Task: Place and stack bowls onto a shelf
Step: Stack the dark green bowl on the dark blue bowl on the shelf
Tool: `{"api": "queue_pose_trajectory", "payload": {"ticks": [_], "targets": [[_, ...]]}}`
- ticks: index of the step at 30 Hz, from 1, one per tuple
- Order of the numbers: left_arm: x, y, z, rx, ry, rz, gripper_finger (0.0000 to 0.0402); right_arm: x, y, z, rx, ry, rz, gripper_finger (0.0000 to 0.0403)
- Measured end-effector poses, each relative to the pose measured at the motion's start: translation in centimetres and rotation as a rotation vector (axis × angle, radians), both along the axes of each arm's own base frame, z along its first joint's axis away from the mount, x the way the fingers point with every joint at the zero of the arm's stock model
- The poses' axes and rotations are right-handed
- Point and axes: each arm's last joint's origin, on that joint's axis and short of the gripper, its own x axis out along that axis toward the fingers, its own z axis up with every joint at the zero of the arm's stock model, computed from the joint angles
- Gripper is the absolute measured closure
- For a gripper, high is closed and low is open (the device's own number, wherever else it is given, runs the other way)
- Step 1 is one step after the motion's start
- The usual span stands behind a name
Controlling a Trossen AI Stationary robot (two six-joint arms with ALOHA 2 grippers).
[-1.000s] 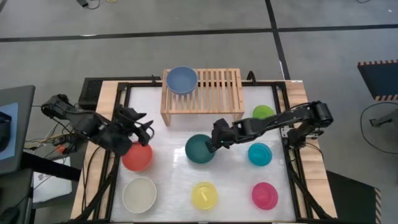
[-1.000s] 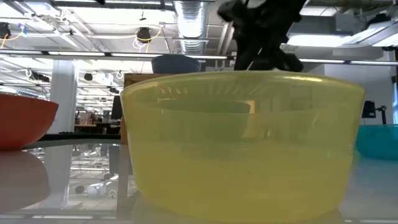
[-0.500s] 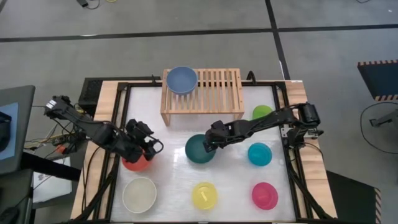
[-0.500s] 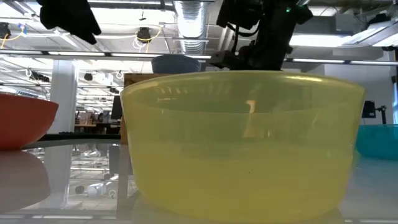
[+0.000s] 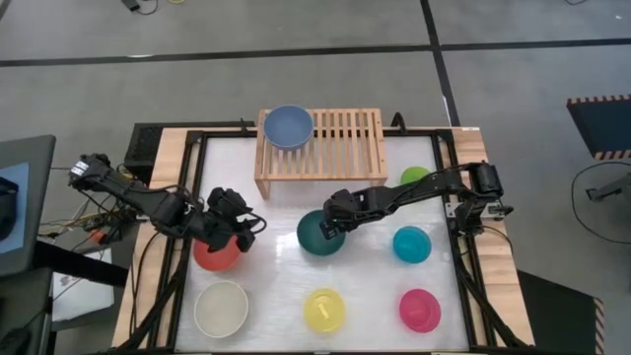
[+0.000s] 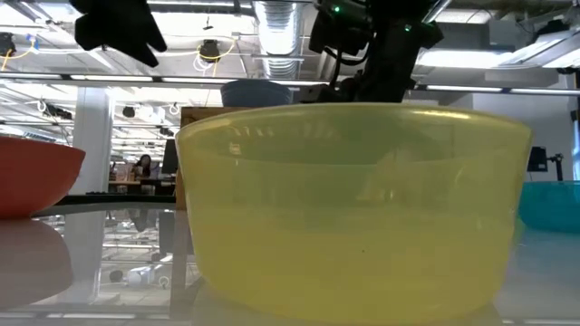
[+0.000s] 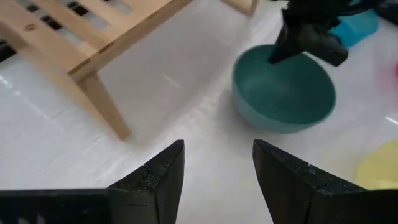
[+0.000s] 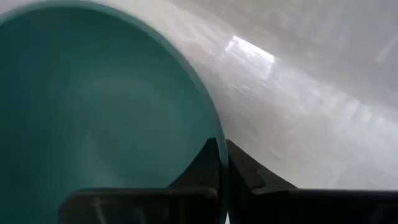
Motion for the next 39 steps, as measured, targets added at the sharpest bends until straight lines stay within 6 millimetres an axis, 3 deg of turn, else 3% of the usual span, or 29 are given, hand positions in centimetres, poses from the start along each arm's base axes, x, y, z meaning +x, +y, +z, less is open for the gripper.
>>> {"api": "queue_pose_trajectory", "payload": {"ticks": [10,15,27,39], "targets": [[1.0,1.3,0.5,0.014,-0.058,0.040,0.0229,0.0,0.3,0.2,-0.015,-0.002,0.048,0.0374],[1.4,2.0,0.7,0.007,-0.069,0.046,0.0229,0.9,1.2,1.7,-0.035,-0.051,0.128,0.0378],[1.9,2.5,1.4,-0.040,-0.119,0.061,0.0229,2.9,1.1,8.2,-0.139,-0.141,0.316,0.0378],[1.7,2.2,5.0,-0.077,-0.226,0.048,0.0229,3.4,-0.8,15.8,-0.275,-0.220,0.454,0.0378]]}}
